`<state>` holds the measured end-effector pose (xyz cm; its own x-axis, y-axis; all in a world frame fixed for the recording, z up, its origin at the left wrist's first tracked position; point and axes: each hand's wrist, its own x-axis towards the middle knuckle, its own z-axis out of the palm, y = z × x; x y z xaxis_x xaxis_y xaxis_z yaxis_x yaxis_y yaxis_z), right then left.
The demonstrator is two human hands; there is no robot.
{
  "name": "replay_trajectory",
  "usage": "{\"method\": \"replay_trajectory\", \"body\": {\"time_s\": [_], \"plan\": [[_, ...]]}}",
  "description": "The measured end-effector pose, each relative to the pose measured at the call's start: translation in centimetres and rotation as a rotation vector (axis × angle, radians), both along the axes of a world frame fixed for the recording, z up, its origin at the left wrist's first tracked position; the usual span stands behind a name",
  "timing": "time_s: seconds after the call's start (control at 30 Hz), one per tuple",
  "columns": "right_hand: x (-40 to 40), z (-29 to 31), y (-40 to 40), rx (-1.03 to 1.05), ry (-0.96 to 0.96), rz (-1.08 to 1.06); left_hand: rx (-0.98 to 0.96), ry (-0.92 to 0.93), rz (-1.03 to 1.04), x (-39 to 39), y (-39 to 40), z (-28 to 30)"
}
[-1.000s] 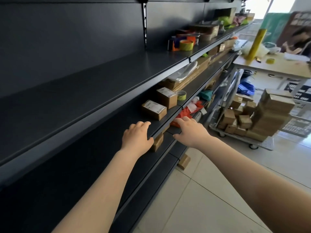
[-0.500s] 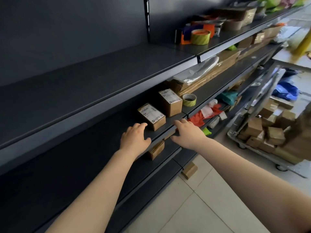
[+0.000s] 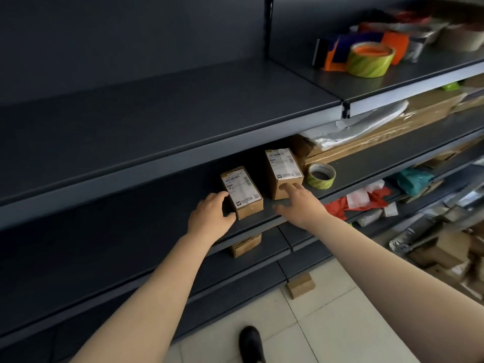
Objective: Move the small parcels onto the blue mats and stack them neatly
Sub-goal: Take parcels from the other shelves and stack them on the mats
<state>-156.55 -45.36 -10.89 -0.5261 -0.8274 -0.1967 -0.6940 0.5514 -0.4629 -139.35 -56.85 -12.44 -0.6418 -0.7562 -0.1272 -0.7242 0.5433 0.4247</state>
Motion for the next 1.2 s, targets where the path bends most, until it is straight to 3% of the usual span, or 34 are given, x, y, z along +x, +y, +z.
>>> {"method": "replay_trajectory", "body": {"time_s": [0.3,0.53,0.7,0.87,1.2], "plan": [[-5.7,-3.4,-6.3,0.108,0.109,-0.137,0.204,0.041,0.13,-4.6,-5.3,-4.5],[-8.4,-5.4,-8.4,0.056,0.143,-0.213,0.303,0.07,0.242,-7.0,-6.3,-7.4],[-9.5,-6.5,-8.9,-0.124,-0.13,-0.298,0.389,0.174,0.316,-8.1,-5.9,-8.4],[-10.0,-7.5,-9.5,-0.103,-0.428,-0.334,0.512,0.324,0.449,-8.6,-5.5,-9.0],[-9.3,-8.9,-10.2,-0.158,-0.6,-0.326,0.692,0.482,0.565,-8.6,-5.6,-10.3]]}}
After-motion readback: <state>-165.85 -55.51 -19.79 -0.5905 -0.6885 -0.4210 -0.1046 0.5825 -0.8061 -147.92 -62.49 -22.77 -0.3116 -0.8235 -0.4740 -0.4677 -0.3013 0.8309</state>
